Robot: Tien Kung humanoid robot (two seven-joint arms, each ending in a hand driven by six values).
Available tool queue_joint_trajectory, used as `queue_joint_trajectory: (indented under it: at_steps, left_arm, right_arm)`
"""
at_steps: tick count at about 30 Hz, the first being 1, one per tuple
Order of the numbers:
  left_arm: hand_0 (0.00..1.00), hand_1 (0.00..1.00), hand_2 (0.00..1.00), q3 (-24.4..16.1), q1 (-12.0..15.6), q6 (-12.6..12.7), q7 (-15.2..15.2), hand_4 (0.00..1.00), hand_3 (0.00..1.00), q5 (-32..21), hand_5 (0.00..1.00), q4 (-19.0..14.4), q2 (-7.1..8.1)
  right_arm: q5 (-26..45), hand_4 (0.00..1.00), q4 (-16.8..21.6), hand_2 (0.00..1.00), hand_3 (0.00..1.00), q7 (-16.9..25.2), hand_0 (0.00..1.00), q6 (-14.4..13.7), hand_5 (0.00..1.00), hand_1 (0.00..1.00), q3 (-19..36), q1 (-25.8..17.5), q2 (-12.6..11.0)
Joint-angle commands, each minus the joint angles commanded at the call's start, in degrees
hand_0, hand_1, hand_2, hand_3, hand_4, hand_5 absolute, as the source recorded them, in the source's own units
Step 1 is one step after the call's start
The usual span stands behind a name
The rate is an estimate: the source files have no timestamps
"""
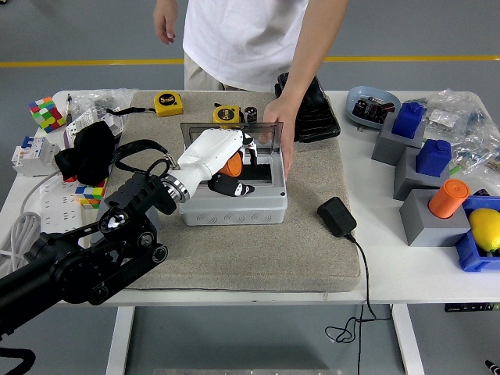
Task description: Fetch the battery,place it into the box,close the lid of the box
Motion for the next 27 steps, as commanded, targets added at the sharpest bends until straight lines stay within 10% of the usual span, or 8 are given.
queue_joint_trajectory:
  at_steps: [11,12,27]
  left_arm:
    - [0.17,0.201,0.297,-0.9,-1.4,-0.8,0.5,0.981,0.46,1.0,0.103,2.1,-1.64]
    - [0.33,0.465,0.472,-0.9,-1.5,-0.8,0.5,0.998,0.555,1.1,0.119,2.2,-1.68]
    - [0.42,0.589,0.561,-0.6,-1.3,-0.3,-1.3,0.998,0.604,1.4,0.243,2.5,-1.78]
  right_arm:
    - [0.0,0.951,0.0,0.652,0.53,0.1,0.639,0.0,0.416,0.654,0.2,0.0,0.2]
    - [0.0,0.951,0.0,0.652,0.53,0.1,0.639,0.0,0.416,0.654,0.3,0.0,0.2]
    - [-0.3,0.951,0.2,0.651,0.53,0.2,0.639,-0.1,0.416,0.654,0.5,-0.1,0.3]
